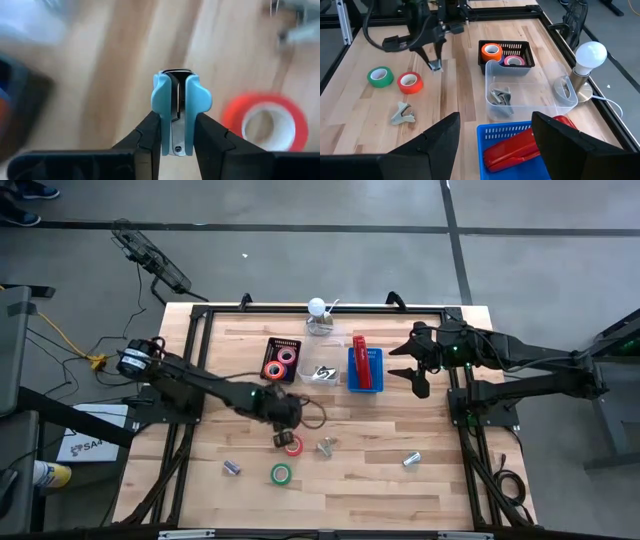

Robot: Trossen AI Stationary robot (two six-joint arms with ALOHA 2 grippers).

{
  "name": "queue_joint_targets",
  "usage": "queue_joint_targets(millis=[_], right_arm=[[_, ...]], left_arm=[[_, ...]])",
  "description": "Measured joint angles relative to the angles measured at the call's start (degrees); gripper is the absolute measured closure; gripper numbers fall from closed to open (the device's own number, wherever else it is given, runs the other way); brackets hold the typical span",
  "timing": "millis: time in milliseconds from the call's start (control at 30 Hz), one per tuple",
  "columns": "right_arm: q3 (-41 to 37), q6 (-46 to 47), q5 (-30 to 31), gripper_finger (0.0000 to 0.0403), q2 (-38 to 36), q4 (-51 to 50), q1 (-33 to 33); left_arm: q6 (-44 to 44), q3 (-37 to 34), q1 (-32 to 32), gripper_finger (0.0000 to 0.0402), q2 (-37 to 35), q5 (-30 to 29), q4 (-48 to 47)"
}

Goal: Pick and place Stapler, Stapler remover, tape
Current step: Put the left blue staple remover into the transparent bin

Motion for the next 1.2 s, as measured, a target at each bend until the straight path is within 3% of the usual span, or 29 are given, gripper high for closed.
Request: queue_joint_targets(millis=[400,700,800,933,1200], right_arm=[[0.00,0.04,0.07,0.0165,0.00,-0.02,0.00],[0.00,0.63,0.07,0.0165,0.00,-0.03,0.00],[0.00,0.66,0.07,0.0165,0.00,-0.04,0.00],[0.00,0.66,0.05,0.0165,0.00,-0.04,0.00],[-0.02,0.68,0.07,0.0165,0.04,-0.02,0.00]], left_arm=[[13.33,7.72,12.30,0.0324,-0.12,-4.04,4.06],[17.63,8.14,21.83,0.0324,-0.19,-3.98,9.47],[14.54,8.14,24.66,0.0324,0.07,-3.33,9.50],[6.28,8.14,28.08,0.0324,0.59,1.74,9.93],[-5.31,8.18,29.68,0.0324,5.39,6.82,13.57]])
